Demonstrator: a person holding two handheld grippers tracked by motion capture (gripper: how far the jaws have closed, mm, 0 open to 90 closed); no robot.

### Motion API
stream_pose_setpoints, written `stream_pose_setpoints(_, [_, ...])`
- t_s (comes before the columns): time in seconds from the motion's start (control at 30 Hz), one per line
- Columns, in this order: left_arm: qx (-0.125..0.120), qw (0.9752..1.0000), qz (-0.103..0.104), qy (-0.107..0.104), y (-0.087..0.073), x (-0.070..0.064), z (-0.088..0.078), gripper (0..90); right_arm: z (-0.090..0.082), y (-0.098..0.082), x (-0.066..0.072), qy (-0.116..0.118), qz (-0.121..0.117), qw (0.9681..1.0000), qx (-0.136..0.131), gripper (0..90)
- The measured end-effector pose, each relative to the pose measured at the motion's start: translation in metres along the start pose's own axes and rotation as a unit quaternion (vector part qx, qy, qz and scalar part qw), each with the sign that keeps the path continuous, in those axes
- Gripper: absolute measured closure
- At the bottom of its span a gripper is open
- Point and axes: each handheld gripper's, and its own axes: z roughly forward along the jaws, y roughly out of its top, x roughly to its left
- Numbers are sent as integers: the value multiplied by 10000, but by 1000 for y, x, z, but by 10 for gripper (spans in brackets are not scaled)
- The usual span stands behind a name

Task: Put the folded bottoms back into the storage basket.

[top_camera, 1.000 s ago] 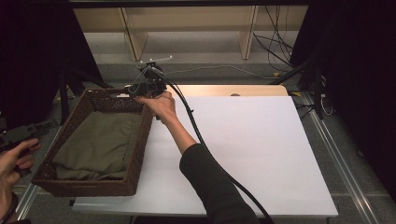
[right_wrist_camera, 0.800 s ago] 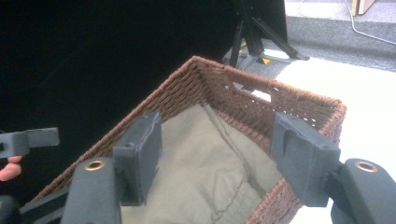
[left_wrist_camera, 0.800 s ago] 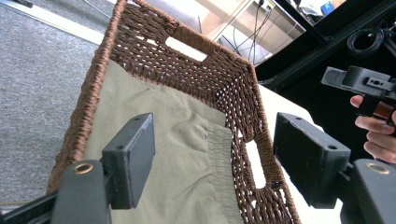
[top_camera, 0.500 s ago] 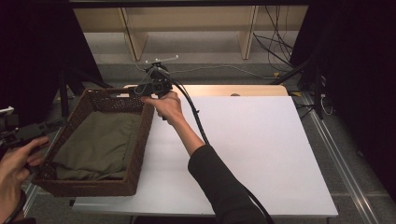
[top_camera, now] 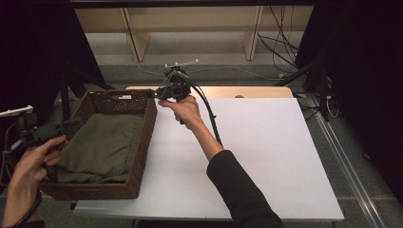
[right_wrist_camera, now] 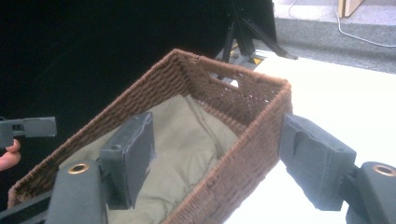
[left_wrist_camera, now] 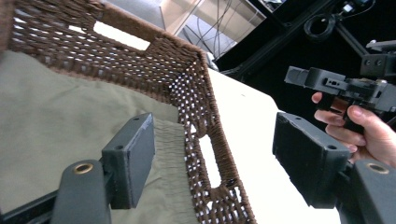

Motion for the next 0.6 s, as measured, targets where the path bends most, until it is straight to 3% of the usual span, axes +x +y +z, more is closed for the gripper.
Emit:
stream_pose_setpoints(0.4, [-86,9999,101,-102,-12,-25,27,298,-24,-18,-18,-23,63,9999,-135,239])
stream_pose_setpoints(0.6, [-161,9994,98,-278,-19,-39,39,297,-37,-28,-26,-12,97,9998,-199,229])
